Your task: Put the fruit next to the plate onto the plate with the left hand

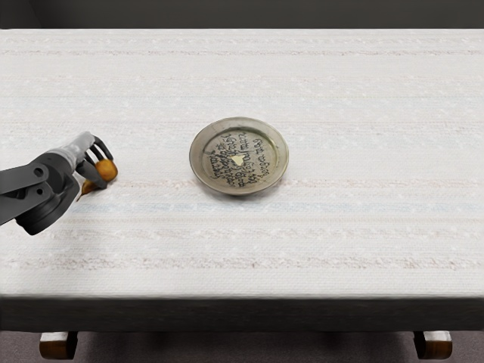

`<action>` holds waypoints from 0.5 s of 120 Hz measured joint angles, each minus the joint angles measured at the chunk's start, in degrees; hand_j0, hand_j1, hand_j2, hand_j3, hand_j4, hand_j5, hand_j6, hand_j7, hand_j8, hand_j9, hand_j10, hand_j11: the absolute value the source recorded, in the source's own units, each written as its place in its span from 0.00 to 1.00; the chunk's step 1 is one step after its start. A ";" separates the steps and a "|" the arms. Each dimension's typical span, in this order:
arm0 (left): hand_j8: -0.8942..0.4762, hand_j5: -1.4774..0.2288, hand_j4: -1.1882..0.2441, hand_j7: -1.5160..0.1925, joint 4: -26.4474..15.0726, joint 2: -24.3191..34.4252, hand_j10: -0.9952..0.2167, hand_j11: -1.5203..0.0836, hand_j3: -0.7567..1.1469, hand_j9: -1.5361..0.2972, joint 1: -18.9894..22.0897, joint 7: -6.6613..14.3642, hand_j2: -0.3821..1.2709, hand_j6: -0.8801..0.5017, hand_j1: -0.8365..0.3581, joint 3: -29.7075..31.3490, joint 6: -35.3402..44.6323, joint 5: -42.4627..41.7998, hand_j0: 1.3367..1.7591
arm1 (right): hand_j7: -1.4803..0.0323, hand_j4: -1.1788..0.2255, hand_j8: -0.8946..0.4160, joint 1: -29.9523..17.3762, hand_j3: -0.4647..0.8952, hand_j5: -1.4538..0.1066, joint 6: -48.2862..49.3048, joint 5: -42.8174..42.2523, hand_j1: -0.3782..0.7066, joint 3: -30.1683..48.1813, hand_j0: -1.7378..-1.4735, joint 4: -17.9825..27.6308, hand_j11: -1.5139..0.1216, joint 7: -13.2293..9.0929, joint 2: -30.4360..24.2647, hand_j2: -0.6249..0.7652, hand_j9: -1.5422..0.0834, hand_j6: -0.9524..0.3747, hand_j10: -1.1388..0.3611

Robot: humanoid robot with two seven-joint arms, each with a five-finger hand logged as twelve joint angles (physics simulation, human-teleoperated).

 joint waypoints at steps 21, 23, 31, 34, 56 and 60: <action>0.26 0.30 0.42 0.32 0.01 0.00 0.22 0.34 0.40 0.30 0.00 0.04 0.39 0.32 0.47 0.00 -0.14 0.14 0.74 | 0.98 0.84 0.68 -0.02 0.34 0.93 0.00 0.01 0.03 0.01 0.30 0.00 0.93 0.00 0.00 0.45 0.95 0.72 0.76; 0.27 0.30 0.43 0.31 0.00 0.00 0.22 0.34 0.40 0.30 0.00 0.01 0.38 0.33 0.47 0.00 -0.17 0.13 0.74 | 0.98 0.84 0.68 -0.02 0.34 0.93 -0.01 0.00 0.03 0.01 0.30 0.00 0.93 0.00 0.00 0.45 0.95 0.72 0.76; 0.29 0.29 0.44 0.31 -0.01 0.00 0.23 0.33 0.40 0.30 -0.04 -0.05 0.37 0.34 0.47 -0.03 -0.25 0.01 0.74 | 0.98 0.84 0.68 -0.02 0.34 0.93 -0.02 0.01 0.03 0.01 0.30 0.00 0.93 0.00 0.00 0.45 0.95 0.72 0.76; 0.29 0.29 0.45 0.30 -0.01 0.00 0.23 0.33 0.40 0.29 -0.16 -0.07 0.37 0.35 0.46 -0.04 -0.28 -0.29 0.74 | 0.98 0.84 0.68 -0.03 0.34 0.93 -0.01 0.01 0.03 0.01 0.30 0.00 0.93 0.00 0.00 0.45 0.95 0.72 0.76; 0.28 0.29 0.45 0.31 0.21 0.02 0.23 0.32 0.40 0.29 -2.85 -0.27 0.43 0.36 0.42 -1.84 -0.31 -8.80 0.75 | 0.98 0.84 0.68 -0.01 0.34 0.93 0.00 0.01 0.03 0.01 0.30 0.00 0.93 0.00 0.00 0.45 0.95 0.72 0.76; 0.28 0.29 0.45 0.31 0.57 0.00 0.23 0.32 0.40 0.29 -2.97 -0.28 0.43 0.36 0.42 -2.44 -0.35 -10.52 0.75 | 0.98 0.84 0.68 -0.01 0.34 0.93 0.00 0.01 0.03 0.01 0.30 0.00 0.93 0.00 0.00 0.45 0.95 0.72 0.76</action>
